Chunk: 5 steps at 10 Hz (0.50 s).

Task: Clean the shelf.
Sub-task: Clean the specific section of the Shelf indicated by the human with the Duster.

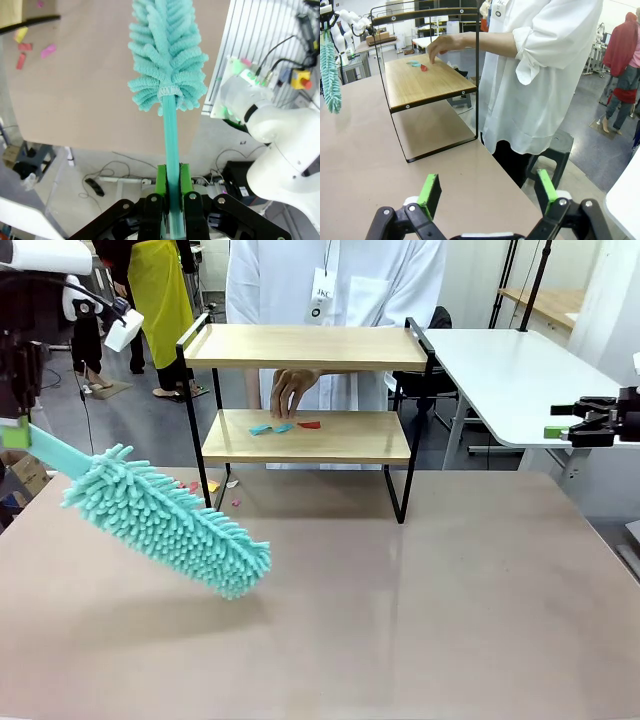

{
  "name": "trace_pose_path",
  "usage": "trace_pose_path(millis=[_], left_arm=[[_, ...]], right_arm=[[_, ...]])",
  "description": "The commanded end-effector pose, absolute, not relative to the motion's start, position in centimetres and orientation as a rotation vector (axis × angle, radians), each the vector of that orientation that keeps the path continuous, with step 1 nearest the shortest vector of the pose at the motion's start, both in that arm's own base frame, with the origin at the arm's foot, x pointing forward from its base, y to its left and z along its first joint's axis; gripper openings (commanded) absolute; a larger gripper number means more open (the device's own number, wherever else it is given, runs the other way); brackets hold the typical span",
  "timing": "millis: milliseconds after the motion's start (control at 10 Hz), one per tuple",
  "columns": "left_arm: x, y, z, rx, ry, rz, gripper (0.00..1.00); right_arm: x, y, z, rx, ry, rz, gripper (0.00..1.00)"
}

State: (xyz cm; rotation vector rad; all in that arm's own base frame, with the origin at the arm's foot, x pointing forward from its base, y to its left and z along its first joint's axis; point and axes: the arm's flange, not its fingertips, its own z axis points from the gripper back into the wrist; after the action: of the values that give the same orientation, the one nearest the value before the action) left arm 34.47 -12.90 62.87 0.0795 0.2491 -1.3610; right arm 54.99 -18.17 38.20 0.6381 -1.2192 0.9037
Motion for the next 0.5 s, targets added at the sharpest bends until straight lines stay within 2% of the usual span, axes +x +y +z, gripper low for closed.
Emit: trace_pose_path(millis=[0,400], left_arm=[[34.2,-12.3,61.0,-0.016,0.135,-1.432,0.13],[33.8,-15.5,56.3,-0.240,-0.164,-1.431,0.13]], right_arm=[[55.1,-18.1,38.6,0.633,-1.212,0.904,1.00],[55.1,-18.1,38.6,0.633,-1.212,0.904,1.00]])
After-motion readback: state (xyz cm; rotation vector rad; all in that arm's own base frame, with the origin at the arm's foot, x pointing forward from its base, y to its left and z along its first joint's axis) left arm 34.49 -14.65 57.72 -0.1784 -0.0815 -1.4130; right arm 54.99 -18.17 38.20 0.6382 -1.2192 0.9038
